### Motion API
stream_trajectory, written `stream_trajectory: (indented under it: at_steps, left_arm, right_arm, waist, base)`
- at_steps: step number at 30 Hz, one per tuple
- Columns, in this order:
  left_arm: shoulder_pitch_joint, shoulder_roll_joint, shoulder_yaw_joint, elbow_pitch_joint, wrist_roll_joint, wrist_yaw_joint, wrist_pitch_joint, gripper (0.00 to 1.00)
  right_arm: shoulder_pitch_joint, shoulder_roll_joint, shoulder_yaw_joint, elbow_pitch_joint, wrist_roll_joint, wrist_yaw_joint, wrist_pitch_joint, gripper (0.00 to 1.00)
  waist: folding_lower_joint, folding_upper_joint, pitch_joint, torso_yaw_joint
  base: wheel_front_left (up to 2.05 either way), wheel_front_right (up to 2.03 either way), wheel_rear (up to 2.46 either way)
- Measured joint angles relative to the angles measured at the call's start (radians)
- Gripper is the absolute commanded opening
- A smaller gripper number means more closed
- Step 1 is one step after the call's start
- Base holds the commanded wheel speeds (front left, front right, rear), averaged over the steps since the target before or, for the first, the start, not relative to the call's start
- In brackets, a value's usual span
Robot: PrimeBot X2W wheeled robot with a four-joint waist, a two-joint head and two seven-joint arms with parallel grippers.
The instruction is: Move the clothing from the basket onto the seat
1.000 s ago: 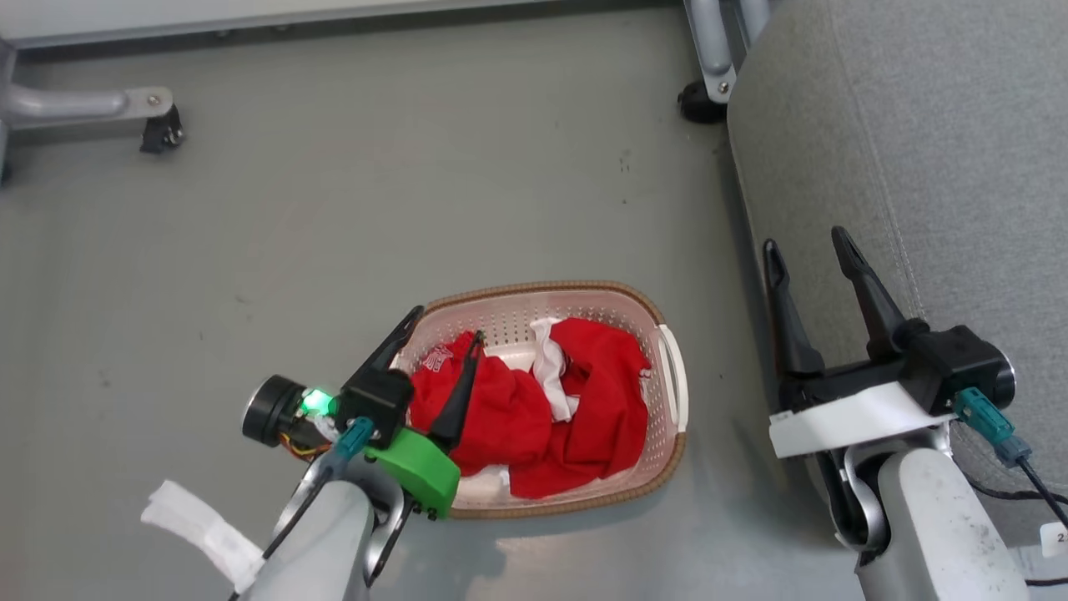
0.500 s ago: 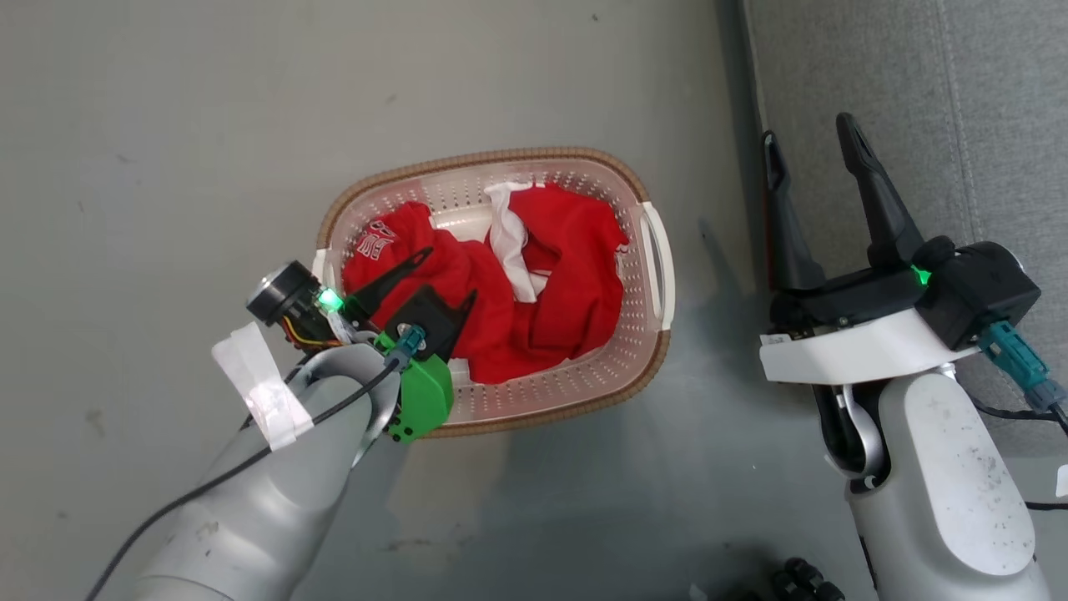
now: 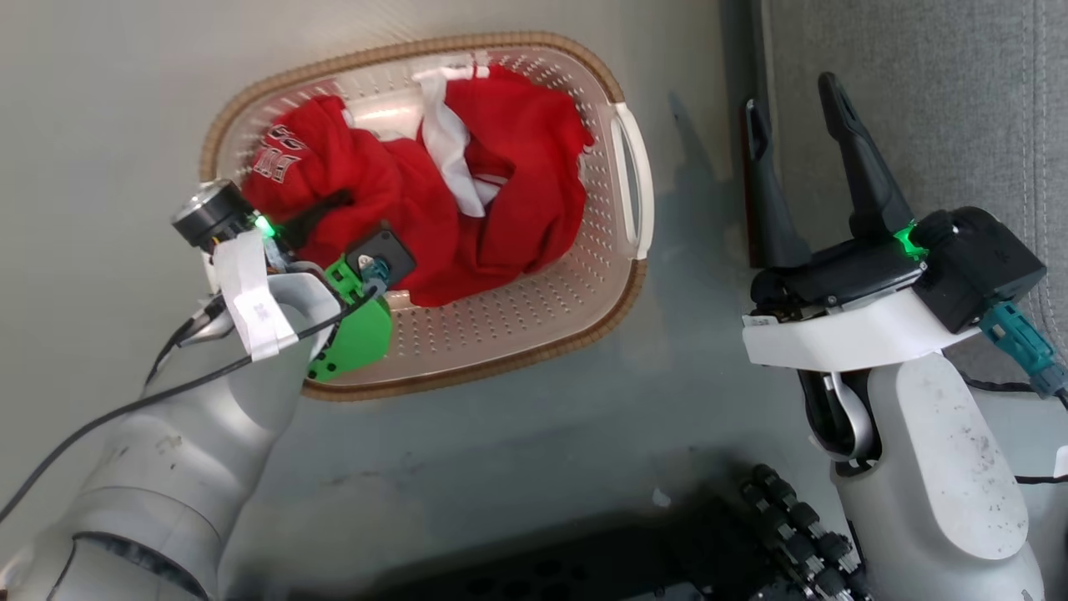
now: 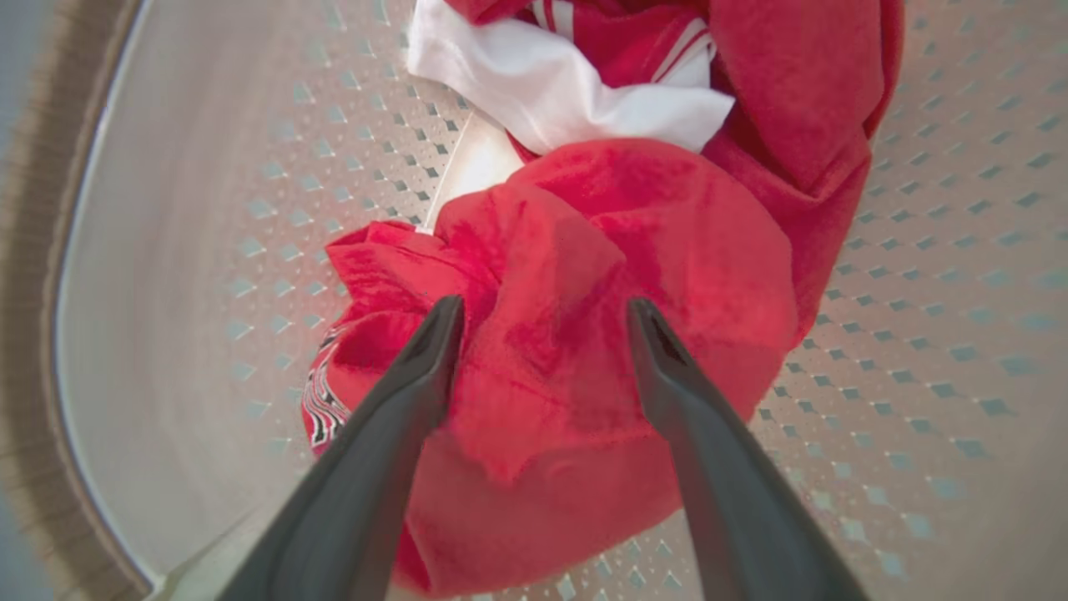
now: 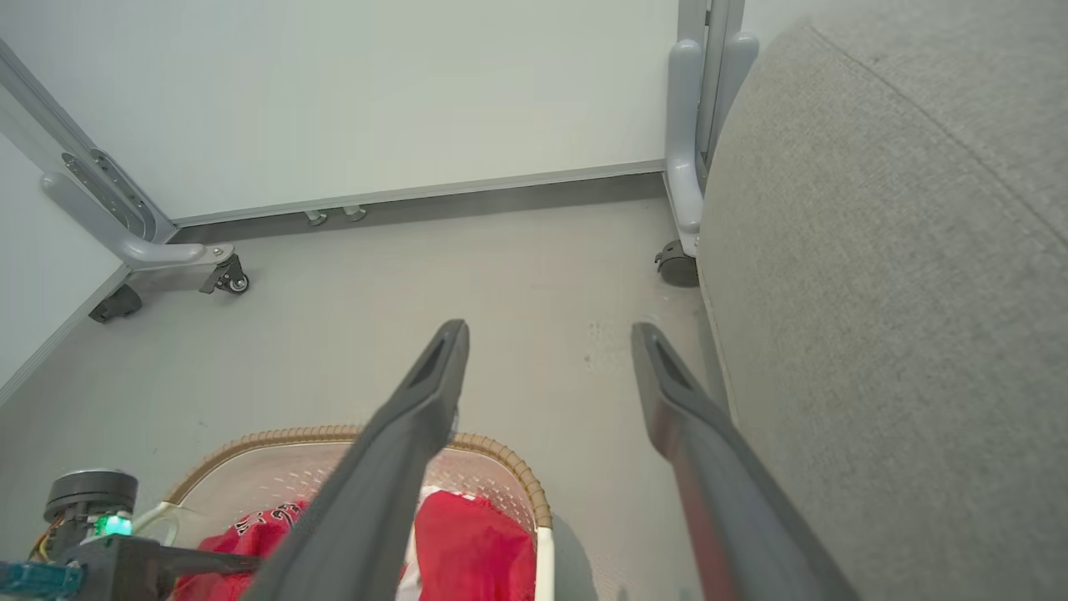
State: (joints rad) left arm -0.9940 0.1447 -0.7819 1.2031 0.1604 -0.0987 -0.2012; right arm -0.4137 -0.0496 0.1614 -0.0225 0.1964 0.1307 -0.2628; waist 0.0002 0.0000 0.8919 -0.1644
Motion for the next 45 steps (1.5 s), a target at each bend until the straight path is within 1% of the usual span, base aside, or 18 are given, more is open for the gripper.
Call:
stream_trajectory:
  at_steps: [2,9,10,11,12,16,20,26,32,35,39,45]
  left_arm:
    - [-0.018,0.005,-0.006,0.025,0.009,0.007,0.025,1.0]
    - [-0.058,0.026,-0.049,0.062,0.036,0.009,0.112,1.0]
    - [-0.058,0.026,-0.052,0.064,0.036,0.006,0.123,0.89]
    - [-0.06,0.028,-0.055,0.066,0.036,0.004,0.127,0.41]
    - [-0.06,0.03,-0.059,0.068,0.036,0.002,0.131,0.0]
    - [-0.064,0.033,-0.067,0.072,0.033,-0.007,0.128,0.0]
    - [-0.067,0.027,-0.056,0.074,0.004,-0.009,0.088,0.0]
    - [-0.05,-0.012,0.027,0.068,-0.115,-0.017,-0.012,0.0]
    - [0.013,-0.047,0.107,0.015,-0.235,-0.024,-0.056,0.0]
    - [0.053,-0.061,0.151,-0.049,-0.301,-0.026,-0.059,0.0]
    - [0.133,-0.067,0.211,-0.199,-0.391,-0.029,-0.061,0.0]
    - [0.271,-0.057,0.273,-0.403,-0.452,-0.03,-0.061,0.0]
  right_arm:
    - [-0.001,0.0,0.007,0.0,0.014,0.0,0.0,1.0]
    - [-0.011,0.0,0.021,-0.003,0.03,0.0,0.0,1.0]
    - [-0.014,0.0,0.022,-0.003,0.03,0.0,0.0,1.0]
    - [-0.017,0.0,0.023,-0.004,0.03,0.0,0.0,1.0]
    - [-0.019,0.0,0.024,-0.004,0.03,0.0,0.0,1.0]
    - [-0.02,0.0,0.022,-0.005,0.029,0.0,0.0,1.0]
    - [-0.02,0.0,0.015,-0.003,0.022,0.0,0.0,1.0]
    - [-0.016,0.001,0.005,0.008,0.006,0.0,0.0,1.0]
    - [0.006,0.001,-0.015,0.023,-0.019,0.0,0.0,1.0]
    - [0.024,0.001,-0.022,0.034,-0.035,0.0,0.0,1.0]
    - [0.041,0.001,-0.027,0.047,-0.056,0.0,0.0,1.0]
    - [0.076,0.001,-0.037,0.07,-0.076,0.0,0.0,1.0]
  waist:
    - [0.0,0.0,0.025,-0.014]
    - [-0.0001,0.0,0.08,-0.055]
    - [-0.0001,0.0,0.084,-0.059]
    - [-0.0001,0.0,0.088,-0.064]
    - [-0.0001,0.0,0.091,-0.069]
    - [-0.0001,0.0,0.092,-0.076]
    - [-0.0002,0.0,0.078,-0.07]
    - [-0.0002,0.0,0.029,-0.055]
    - [-0.0002,0.0,-0.04,-0.03]
    - [-0.0002,0.0,-0.078,-0.014]
    - [-0.0002,0.0,-0.135,0.008]
    - [-0.0003,0.0,-0.226,0.038]
  base:
    - [0.0,0.0,0.0]
    - [0.0,0.0,0.0]
    - [0.0,0.0,0.0]
    - [0.0,0.0,0.0]
    - [0.0,0.0,0.0]
    - [0.0,0.0,0.0]
    - [0.0,0.0,0.0]
    - [0.0,0.0,0.0]
    - [0.0,0.0,0.0]
    - [0.0,0.0,0.0]
    - [0.0,0.0,0.0]
    - [0.0,0.0,0.0]
